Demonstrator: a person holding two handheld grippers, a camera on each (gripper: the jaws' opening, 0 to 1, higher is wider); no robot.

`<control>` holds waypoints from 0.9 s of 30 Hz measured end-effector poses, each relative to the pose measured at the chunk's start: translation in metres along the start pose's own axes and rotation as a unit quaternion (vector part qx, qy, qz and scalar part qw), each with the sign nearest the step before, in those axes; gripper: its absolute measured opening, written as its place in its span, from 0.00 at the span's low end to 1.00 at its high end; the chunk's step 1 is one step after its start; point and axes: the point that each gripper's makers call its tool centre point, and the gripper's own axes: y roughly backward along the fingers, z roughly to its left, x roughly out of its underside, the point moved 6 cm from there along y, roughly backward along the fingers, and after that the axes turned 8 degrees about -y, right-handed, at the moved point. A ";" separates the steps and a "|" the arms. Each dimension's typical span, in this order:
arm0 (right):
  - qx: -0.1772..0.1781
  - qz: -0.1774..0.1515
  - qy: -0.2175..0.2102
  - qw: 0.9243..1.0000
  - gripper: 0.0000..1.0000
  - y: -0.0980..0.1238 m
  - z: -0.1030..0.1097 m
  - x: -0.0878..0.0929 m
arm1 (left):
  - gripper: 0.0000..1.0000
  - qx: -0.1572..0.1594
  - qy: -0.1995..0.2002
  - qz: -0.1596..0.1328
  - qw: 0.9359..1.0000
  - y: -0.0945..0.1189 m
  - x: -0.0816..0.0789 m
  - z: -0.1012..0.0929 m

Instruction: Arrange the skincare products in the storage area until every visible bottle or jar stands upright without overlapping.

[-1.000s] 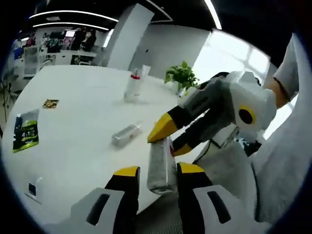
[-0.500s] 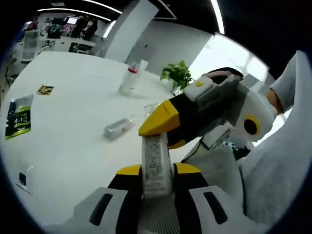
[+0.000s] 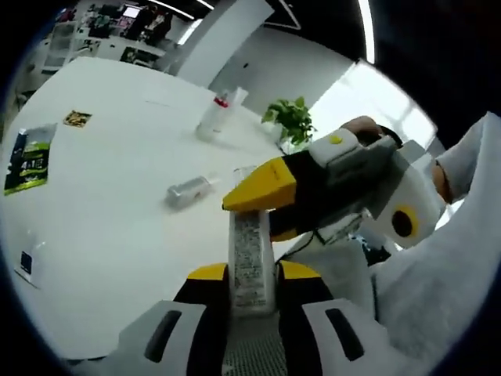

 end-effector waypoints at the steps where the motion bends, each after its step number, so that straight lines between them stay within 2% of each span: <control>1: 0.002 -0.001 0.000 1.000 0.19 -0.001 -0.001 0.001 | 0.18 0.004 0.010 -0.002 1.000 0.000 -0.001 0.000; 5: 0.008 -0.011 -0.027 1.000 0.27 -0.002 -0.004 0.000 | 0.18 0.026 0.037 -0.011 0.999 0.002 -0.004 -0.002; 10: 0.021 -0.013 -0.060 0.998 0.32 0.000 -0.012 0.003 | 0.18 0.026 0.061 -0.028 0.997 0.005 -0.009 0.002; 12: 0.030 -0.024 -0.103 0.994 0.35 0.002 -0.015 0.005 | 0.18 0.023 0.069 -0.036 0.997 0.007 -0.011 0.004; 14: 0.038 -0.033 -0.163 0.985 0.38 0.005 -0.018 0.009 | 0.18 0.021 0.073 -0.045 0.996 0.008 -0.013 0.005; 17: 0.049 -0.060 -0.273 0.959 0.46 0.011 -0.022 0.016 | 0.18 0.015 0.072 -0.053 0.996 0.009 -0.015 0.006; 18: 0.051 -0.066 -0.321 0.943 0.47 0.014 -0.023 0.020 | 0.18 0.007 0.063 -0.055 0.996 0.010 -0.015 0.006; 20: 0.058 -0.067 -0.367 0.926 0.52 0.016 -0.022 0.026 | 0.19 0.006 0.055 -0.060 0.997 0.010 -0.016 0.005; 21: 0.055 -0.068 -0.414 0.906 0.54 0.018 -0.017 0.030 | 0.19 0.002 0.050 -0.065 0.997 0.011 -0.017 0.005; 23: 0.050 -0.088 -0.474 0.875 0.58 0.018 -0.011 0.032 | 0.19 -0.007 0.050 -0.071 0.996 0.013 -0.018 0.009; 24: 0.047 -0.098 -0.515 0.850 0.59 0.019 -0.008 0.034 | 0.19 -0.013 0.050 -0.076 0.996 0.013 -0.020 0.010; 25: 0.048 -0.101 -0.541 0.833 0.61 0.019 -0.005 0.037 | 0.19 -0.016 0.050 -0.079 0.995 0.014 -0.021 0.011; 26: 0.044 -0.105 -0.580 0.807 0.62 0.019 -0.001 0.040 | 0.19 -0.019 0.048 -0.081 0.995 0.014 -0.021 0.012; 27: 0.041 -0.108 -0.593 0.797 0.62 0.019 0.000 0.041 | 0.19 -0.022 0.046 -0.082 0.995 0.014 -0.021 0.012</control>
